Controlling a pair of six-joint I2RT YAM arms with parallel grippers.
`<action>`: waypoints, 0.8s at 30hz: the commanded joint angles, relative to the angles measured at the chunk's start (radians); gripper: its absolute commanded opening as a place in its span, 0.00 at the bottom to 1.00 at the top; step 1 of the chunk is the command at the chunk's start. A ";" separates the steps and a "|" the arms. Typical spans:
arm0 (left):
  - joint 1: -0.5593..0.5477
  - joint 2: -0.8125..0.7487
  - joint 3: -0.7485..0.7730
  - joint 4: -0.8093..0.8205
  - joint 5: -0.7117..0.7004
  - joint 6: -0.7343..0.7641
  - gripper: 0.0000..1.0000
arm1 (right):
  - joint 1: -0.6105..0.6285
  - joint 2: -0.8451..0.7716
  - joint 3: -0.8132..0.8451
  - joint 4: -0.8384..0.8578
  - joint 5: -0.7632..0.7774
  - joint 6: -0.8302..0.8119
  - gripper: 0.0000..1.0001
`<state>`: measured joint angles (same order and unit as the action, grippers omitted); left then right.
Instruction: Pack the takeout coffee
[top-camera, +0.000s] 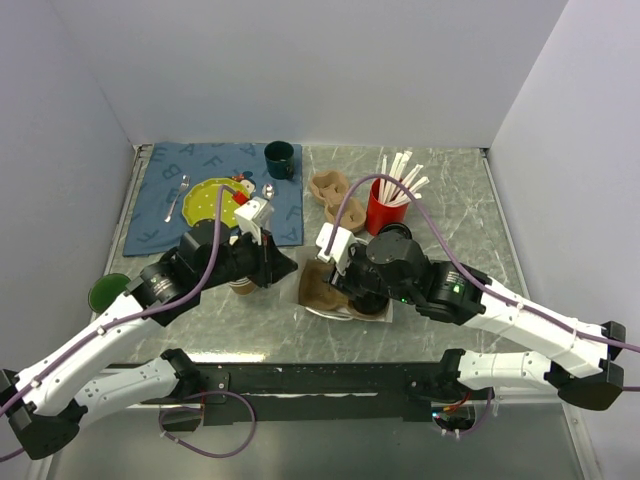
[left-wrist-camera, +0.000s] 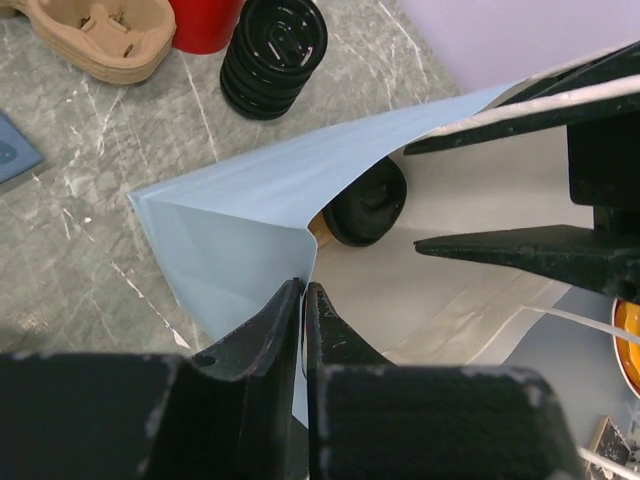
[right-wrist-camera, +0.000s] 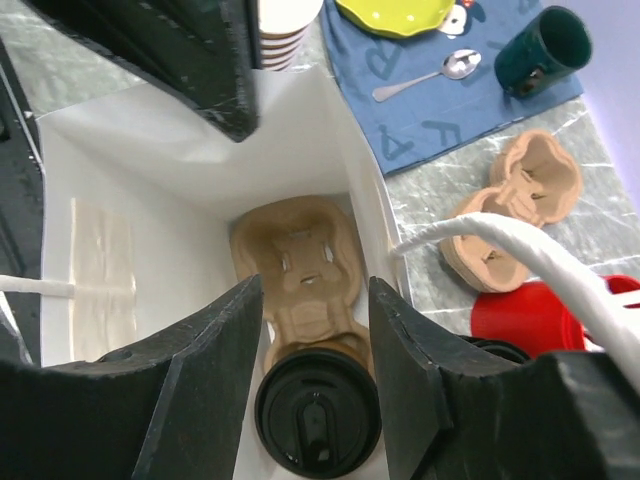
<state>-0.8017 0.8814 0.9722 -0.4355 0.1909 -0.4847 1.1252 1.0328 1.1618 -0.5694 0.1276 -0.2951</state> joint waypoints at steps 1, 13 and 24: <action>0.001 0.017 0.060 -0.032 -0.008 -0.018 0.13 | -0.010 0.009 0.039 0.031 -0.026 0.034 0.53; 0.001 0.022 0.091 -0.094 0.021 -0.038 0.14 | -0.051 0.006 -0.027 0.069 -0.063 0.096 0.53; 0.002 0.047 0.089 -0.111 0.027 -0.031 0.19 | -0.105 0.004 -0.060 0.092 -0.097 0.113 0.53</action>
<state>-0.8017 0.9211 1.0298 -0.5533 0.2054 -0.5114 1.0477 1.0451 1.1007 -0.5320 0.0479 -0.1978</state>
